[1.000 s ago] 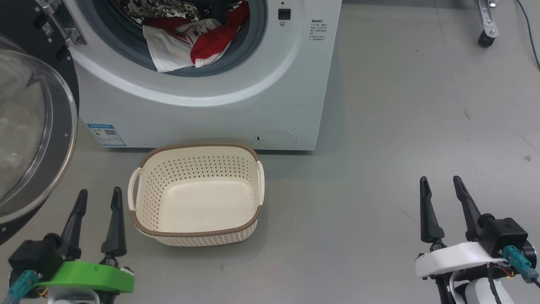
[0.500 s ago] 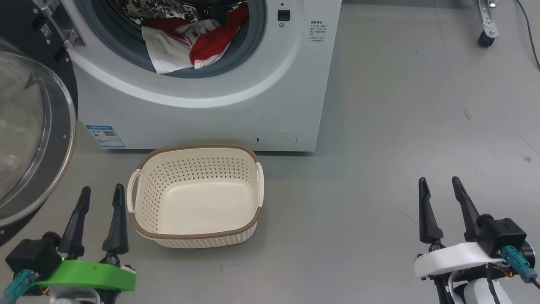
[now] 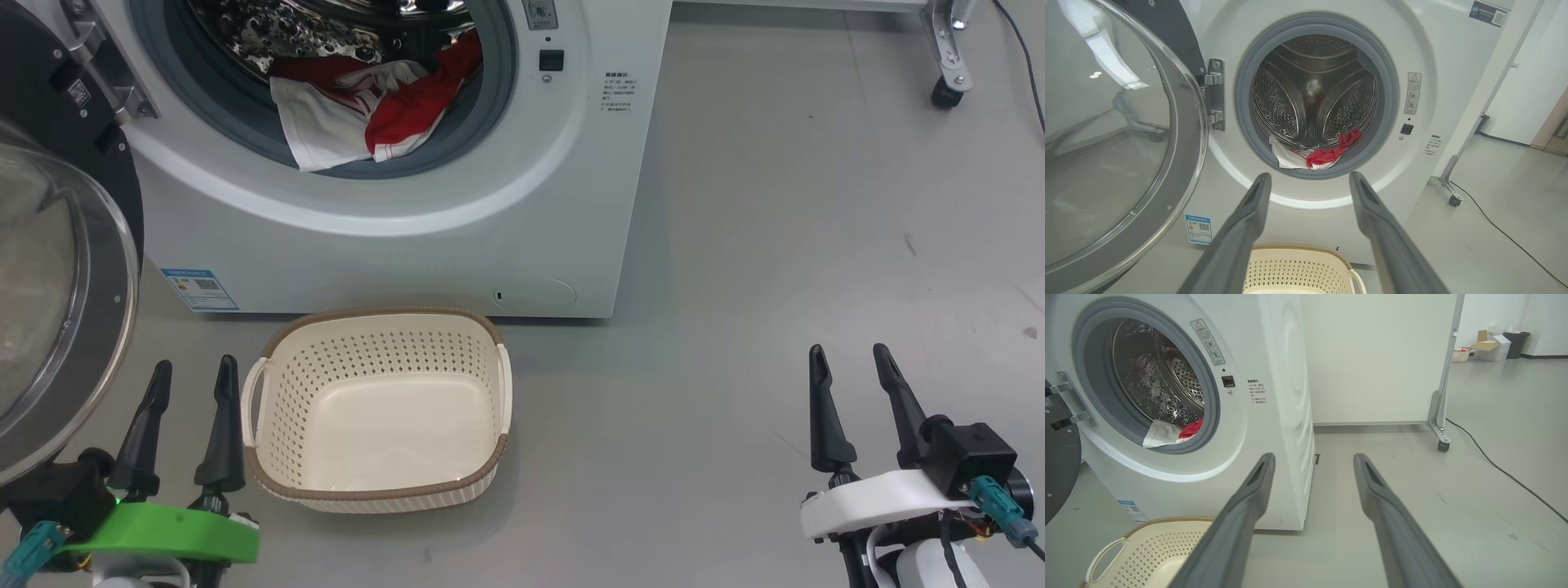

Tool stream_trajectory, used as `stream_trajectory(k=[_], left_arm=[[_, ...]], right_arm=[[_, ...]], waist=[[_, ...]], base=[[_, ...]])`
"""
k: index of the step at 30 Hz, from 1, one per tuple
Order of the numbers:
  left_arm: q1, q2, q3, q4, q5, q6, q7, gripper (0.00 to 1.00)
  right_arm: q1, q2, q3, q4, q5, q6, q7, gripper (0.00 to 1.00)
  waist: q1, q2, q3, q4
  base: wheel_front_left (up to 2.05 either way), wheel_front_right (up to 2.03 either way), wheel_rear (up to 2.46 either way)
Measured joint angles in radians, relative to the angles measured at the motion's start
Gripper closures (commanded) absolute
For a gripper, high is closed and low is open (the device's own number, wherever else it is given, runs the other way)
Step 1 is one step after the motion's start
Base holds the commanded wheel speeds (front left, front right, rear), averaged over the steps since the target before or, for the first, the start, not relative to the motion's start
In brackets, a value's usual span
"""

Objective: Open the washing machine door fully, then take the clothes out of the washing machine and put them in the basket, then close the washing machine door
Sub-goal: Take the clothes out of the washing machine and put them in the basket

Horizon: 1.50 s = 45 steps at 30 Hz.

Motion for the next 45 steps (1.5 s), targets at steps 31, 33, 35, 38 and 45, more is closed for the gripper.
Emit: stream_trajectory(k=[31, 33, 35, 38, 45], left_arm=[[0.000, 0.025, -0.032, -0.004, 0.026, 0.000, 0.000, 0.00], [0.000, 0.025, -0.034, -0.004, 0.026, 0.000, 0.000, 0.00], [0.000, 0.025, -0.036, -0.004, 0.026, 0.000, 0.000, 0.00], [0.000, 0.025, -0.037, -0.004, 0.026, 0.000, 0.000, 0.00], [0.005, 0.025, -0.040, -0.004, 0.026, -0.001, 0.000, 0.00]], right_arm=[[-0.001, 0.003, 0.000, 0.013, 0.002, 0.001, 0.000, 0.00], [-0.001, 0.004, 0.000, 0.013, 0.002, 0.001, 0.000, 0.00], [-0.001, 0.004, 0.000, 0.014, 0.003, 0.001, 0.000, 0.00], [-0.001, 0.004, 0.000, 0.014, 0.003, 0.001, 0.000, 0.00], [0.000, 0.004, 0.000, 0.014, 0.003, 0.001, 0.000, 0.00]], waist=[[0.0001, 0.0000, -0.014, 0.000], [0.0001, 0.0000, -0.016, 0.000], [0.0001, 0.0000, -0.018, 0.000], [0.0001, 0.0000, -0.020, 0.000], [0.0001, 0.0000, -0.020, 0.001]], base=[[0.97, -0.97, 0.00], [0.35, -0.35, 0.00], [0.26, -0.26, 0.00], [0.16, -0.16, 0.00], [0.02, -0.02, 0.00]])
